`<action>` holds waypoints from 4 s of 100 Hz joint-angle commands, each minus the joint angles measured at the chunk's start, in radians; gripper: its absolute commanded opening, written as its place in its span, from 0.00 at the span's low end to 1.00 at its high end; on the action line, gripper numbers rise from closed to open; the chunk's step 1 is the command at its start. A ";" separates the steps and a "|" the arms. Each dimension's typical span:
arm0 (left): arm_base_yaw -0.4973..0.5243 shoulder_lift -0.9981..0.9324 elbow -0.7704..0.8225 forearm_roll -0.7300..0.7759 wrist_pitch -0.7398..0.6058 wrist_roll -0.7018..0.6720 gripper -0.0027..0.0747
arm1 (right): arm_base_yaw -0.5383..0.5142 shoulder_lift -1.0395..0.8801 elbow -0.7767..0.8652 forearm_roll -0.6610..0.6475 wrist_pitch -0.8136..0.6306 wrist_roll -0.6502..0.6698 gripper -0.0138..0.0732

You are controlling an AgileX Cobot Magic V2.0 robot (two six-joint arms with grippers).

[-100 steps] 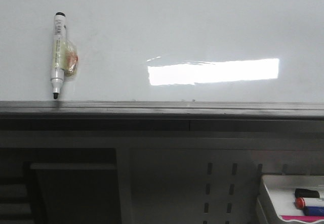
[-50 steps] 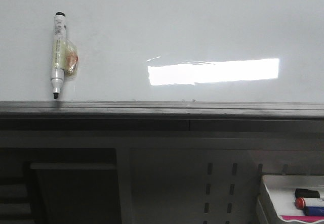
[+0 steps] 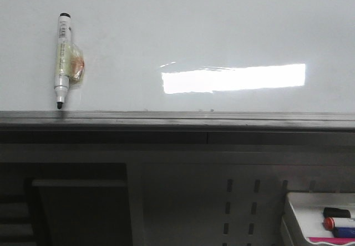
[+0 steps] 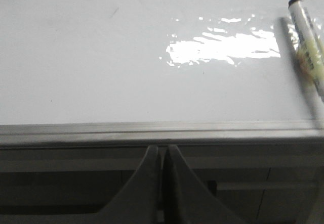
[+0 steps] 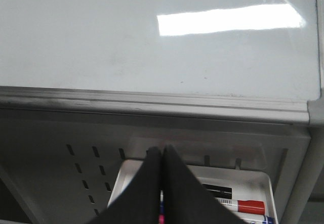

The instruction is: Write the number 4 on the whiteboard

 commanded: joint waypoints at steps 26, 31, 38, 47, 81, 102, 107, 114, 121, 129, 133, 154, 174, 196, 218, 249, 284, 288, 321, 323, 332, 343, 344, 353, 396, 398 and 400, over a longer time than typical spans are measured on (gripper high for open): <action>0.002 0.099 -0.063 0.027 -0.016 -0.001 0.01 | -0.006 0.100 -0.073 0.050 -0.040 -0.006 0.11; 0.002 0.138 -0.084 0.055 -0.007 -0.001 0.01 | -0.006 0.132 -0.101 0.050 -0.033 -0.006 0.11; 0.002 0.184 -0.103 0.058 -0.031 -0.001 0.01 | -0.006 0.171 -0.131 0.050 -0.035 -0.006 0.11; 0.002 0.220 -0.109 0.052 -0.101 -0.001 0.01 | -0.006 0.200 -0.159 0.052 -0.038 -0.006 0.11; 0.002 0.229 -0.107 -0.038 -0.245 -0.001 0.29 | -0.006 0.204 -0.176 0.057 -0.089 -0.006 0.11; 0.002 0.229 -0.107 -0.040 -0.400 -0.001 0.49 | -0.006 0.204 -0.176 0.057 -0.115 -0.006 0.11; -0.002 0.231 -0.110 -0.040 -0.425 -0.001 0.49 | -0.006 0.204 -0.176 0.057 -0.168 -0.006 0.11; -0.015 0.241 -0.125 -0.025 -0.387 -0.001 0.49 | -0.006 0.204 -0.176 0.057 -0.223 -0.006 0.11; -0.045 0.269 -0.150 -0.006 -0.342 -0.001 0.49 | -0.006 0.204 -0.176 0.057 -0.219 -0.006 0.11; -0.098 0.321 -0.174 0.006 -0.338 -0.001 0.49 | -0.006 0.204 -0.176 0.057 -0.216 -0.006 0.11; -0.133 0.346 -0.189 0.015 -0.340 -0.001 0.49 | -0.006 0.204 -0.176 0.057 -0.216 -0.006 0.11; -0.325 0.515 -0.261 0.017 -0.369 -0.001 0.49 | -0.006 0.204 -0.176 0.057 -0.204 -0.006 0.11; -0.445 0.697 -0.311 -0.052 -0.418 -0.001 0.50 | -0.006 0.204 -0.176 0.057 -0.199 -0.006 0.11; -0.503 0.900 -0.372 -0.132 -0.464 -0.001 0.50 | -0.006 0.204 -0.176 0.057 -0.193 -0.006 0.11; -0.538 1.054 -0.434 -0.142 -0.513 -0.001 0.50 | -0.006 0.204 -0.176 0.057 -0.193 -0.006 0.11; -0.538 1.226 -0.488 -0.154 -0.569 -0.001 0.50 | -0.006 0.204 -0.176 0.057 -0.193 -0.006 0.11; -0.536 1.302 -0.506 -0.179 -0.587 -0.001 0.39 | -0.006 0.204 -0.176 0.057 -0.179 -0.006 0.11; -0.536 1.302 -0.506 -0.179 -0.587 -0.001 0.27 | -0.006 0.204 -0.176 0.057 -0.163 -0.006 0.11; -0.538 1.295 -0.506 -0.124 -0.580 -0.001 0.01 | -0.004 0.204 -0.287 0.057 0.090 -0.006 0.11; -0.538 1.293 -0.506 -0.115 -0.578 -0.001 0.01 | -0.002 0.204 -0.294 0.057 0.107 -0.006 0.11; -0.555 1.264 -0.506 -0.032 -0.578 -0.001 0.01 | 0.031 0.204 -0.340 0.059 0.218 -0.018 0.11; -0.580 1.212 -0.506 0.130 -0.567 -0.001 0.01 | 0.100 0.211 -0.400 0.118 0.345 -0.107 0.11; -0.585 1.202 -0.506 0.143 -0.564 -0.001 0.01 | 0.105 0.213 -0.412 0.124 0.354 -0.123 0.11; -0.604 1.131 -0.506 0.274 -0.516 -0.001 0.01 | 0.154 0.248 -0.492 0.215 0.448 -0.186 0.11; -0.656 0.728 -0.497 0.483 -0.271 -0.001 0.01 | 0.197 0.542 -0.636 0.678 0.361 -0.579 0.11; -0.659 0.714 -0.491 0.493 -0.263 -0.001 0.01 | 0.197 0.554 -0.636 0.711 0.356 -0.626 0.11; -0.665 0.700 -0.485 0.500 -0.257 -0.001 0.01 | 0.197 0.565 -0.636 0.746 0.356 -0.673 0.12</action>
